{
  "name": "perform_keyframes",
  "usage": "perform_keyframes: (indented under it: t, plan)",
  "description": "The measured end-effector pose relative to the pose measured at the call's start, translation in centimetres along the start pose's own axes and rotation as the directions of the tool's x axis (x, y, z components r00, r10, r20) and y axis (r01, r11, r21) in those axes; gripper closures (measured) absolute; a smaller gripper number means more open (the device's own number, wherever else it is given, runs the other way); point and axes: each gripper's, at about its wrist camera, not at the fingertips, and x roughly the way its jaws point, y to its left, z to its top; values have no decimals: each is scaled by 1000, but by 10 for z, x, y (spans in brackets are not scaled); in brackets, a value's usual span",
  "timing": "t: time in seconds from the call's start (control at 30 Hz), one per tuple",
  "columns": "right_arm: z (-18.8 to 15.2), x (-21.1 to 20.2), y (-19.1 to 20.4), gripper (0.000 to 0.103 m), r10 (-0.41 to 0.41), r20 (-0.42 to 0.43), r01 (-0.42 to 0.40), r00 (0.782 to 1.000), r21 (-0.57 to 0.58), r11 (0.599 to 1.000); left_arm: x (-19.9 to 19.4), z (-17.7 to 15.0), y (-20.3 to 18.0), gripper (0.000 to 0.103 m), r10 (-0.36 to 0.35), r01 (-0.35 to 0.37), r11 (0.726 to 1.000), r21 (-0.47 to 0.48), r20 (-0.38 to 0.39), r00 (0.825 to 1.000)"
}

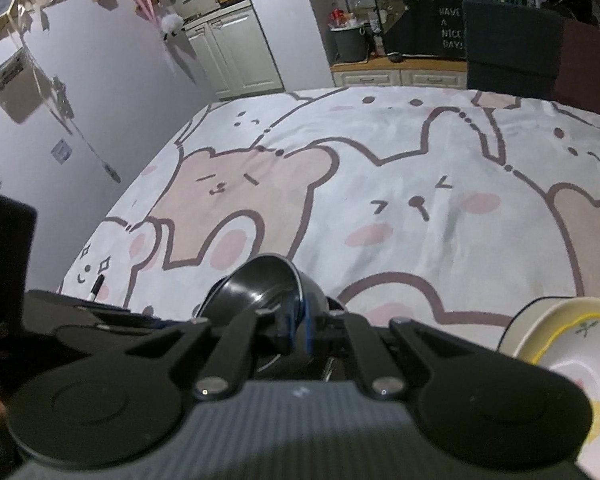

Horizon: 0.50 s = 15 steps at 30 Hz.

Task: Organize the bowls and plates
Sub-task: 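Lower the round steel dish into the square steel tray with both tools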

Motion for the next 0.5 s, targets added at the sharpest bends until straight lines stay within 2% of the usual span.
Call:
perform_keyframes:
  t: [0.13, 0.23, 0.5]
  plan:
    - [-1, 7, 4, 98, 0, -22, 0, 1000, -11, 1000, 2, -2, 1, 96, 5, -5, 1000, 8, -22, 1000]
    - [-1, 10, 6, 98, -1, -30, 1, 1000, -16, 1000, 4, -2, 1, 91, 8, -8, 1000, 16, -33, 999]
    - [-2, 19, 8, 98, -16, -66, 15, 998, -27, 1000, 6, -3, 1, 91, 7, -6, 1000, 29, -46, 999]
